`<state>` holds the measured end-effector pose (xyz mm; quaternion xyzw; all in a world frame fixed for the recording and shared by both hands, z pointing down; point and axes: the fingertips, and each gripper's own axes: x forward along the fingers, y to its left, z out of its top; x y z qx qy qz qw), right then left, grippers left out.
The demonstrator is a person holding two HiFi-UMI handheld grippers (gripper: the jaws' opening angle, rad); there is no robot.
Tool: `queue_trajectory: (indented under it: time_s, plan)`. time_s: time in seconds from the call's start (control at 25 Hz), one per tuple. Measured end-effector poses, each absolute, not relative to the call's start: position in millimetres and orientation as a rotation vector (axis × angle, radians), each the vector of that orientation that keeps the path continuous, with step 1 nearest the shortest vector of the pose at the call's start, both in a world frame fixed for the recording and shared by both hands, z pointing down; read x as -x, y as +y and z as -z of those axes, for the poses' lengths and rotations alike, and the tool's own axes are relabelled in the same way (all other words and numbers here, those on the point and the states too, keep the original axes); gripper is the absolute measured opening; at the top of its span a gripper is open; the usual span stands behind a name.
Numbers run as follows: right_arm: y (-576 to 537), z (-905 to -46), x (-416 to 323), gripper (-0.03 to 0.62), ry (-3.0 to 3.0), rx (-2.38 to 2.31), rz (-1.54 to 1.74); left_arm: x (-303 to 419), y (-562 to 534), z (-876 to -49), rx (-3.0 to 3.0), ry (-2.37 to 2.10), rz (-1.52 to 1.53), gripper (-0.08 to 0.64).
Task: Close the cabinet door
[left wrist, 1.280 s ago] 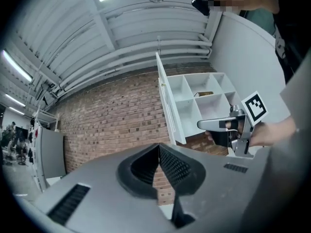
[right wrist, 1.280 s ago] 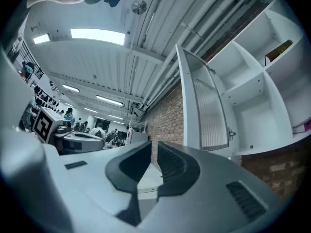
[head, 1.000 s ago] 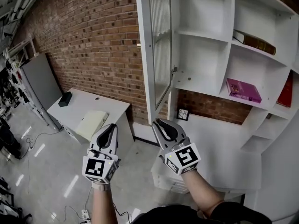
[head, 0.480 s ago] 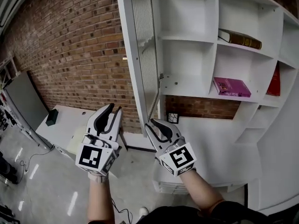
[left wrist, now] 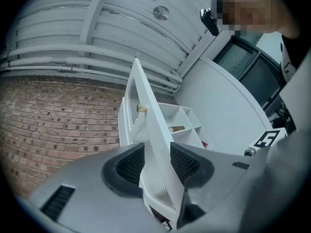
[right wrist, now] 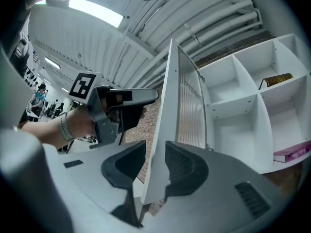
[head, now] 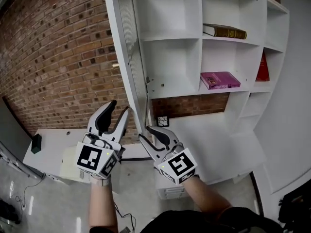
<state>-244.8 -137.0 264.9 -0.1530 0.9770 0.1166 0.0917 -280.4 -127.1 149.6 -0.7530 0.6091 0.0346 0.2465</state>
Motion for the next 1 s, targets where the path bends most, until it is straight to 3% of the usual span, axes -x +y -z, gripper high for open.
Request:
queue_trajectory:
  time_s: [0.44,1.0]
  plan:
    - [-143.3,-275.7,250.7,0.117,2.895,0.627,-0.367,261.4,-141.6,-151.2,2.191,1.460,-0.109,0.170]
    - [-148.6,-290.9,257.7,0.097,2.877,0.847,-0.336,255.6,-141.4,-153.9,2.299,1.277,-0.181,0.112]
